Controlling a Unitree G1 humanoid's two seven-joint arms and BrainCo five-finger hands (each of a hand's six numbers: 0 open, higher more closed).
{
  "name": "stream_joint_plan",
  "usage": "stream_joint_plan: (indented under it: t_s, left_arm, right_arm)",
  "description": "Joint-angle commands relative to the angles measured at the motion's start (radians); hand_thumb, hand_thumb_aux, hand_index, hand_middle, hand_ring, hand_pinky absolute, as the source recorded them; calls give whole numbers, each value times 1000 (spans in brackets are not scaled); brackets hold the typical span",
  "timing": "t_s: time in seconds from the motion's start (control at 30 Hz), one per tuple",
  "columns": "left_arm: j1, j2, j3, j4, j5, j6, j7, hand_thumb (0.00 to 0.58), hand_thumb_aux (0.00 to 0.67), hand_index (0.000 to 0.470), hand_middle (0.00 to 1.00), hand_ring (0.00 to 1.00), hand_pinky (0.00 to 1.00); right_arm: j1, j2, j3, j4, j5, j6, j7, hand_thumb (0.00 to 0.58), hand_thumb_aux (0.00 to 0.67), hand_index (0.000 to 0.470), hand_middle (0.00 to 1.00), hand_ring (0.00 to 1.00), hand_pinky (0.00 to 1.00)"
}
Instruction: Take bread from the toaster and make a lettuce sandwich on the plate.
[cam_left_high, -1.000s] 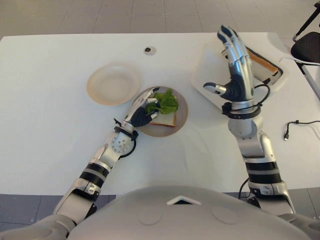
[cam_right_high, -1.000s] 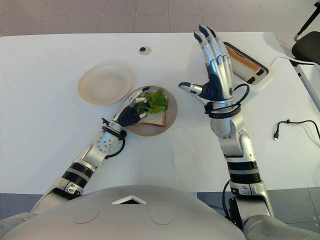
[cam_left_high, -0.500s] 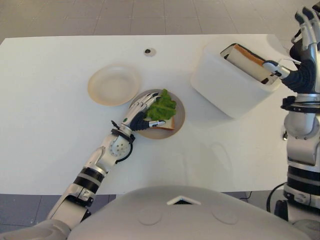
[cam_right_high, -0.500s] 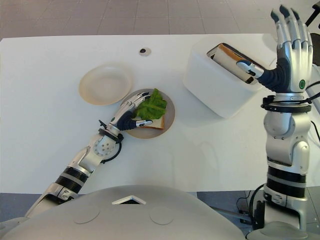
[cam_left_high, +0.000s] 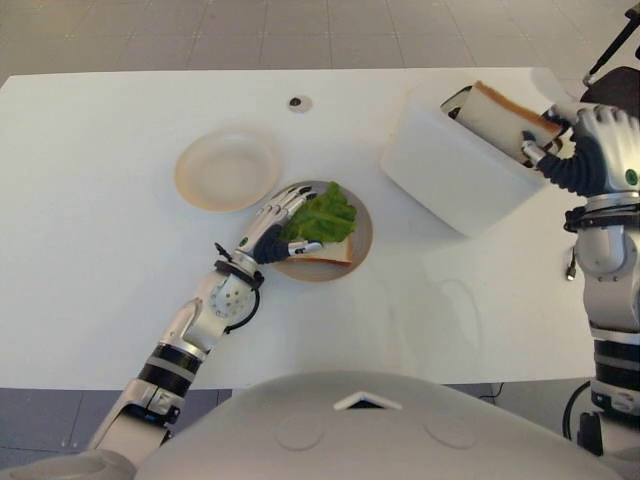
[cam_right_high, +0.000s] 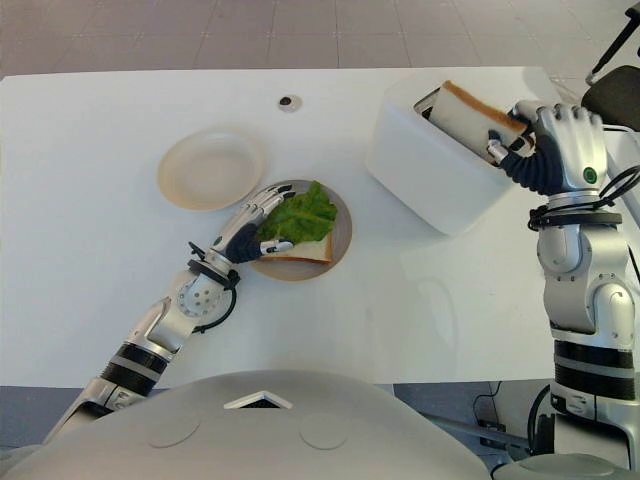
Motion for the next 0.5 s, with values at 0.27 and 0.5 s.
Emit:
stream_joint_plan:
  t_s: [0.27, 0.5]
  left_arm:
    - [31, -78, 160, -117, -172, -159, 132, 0, 0, 0, 0, 0, 0]
    - [62, -135, 330, -163, -141, -336, 341, 0, 0, 0, 0, 0, 0]
  right_arm:
    - [-150, 133, 81, -236, 351, -153, -21, 580, 670, 470, 1000, 1000, 1000]
    - [-37, 323, 482, -64, 660, -89, 277, 580, 670, 470, 1000, 1000, 1000]
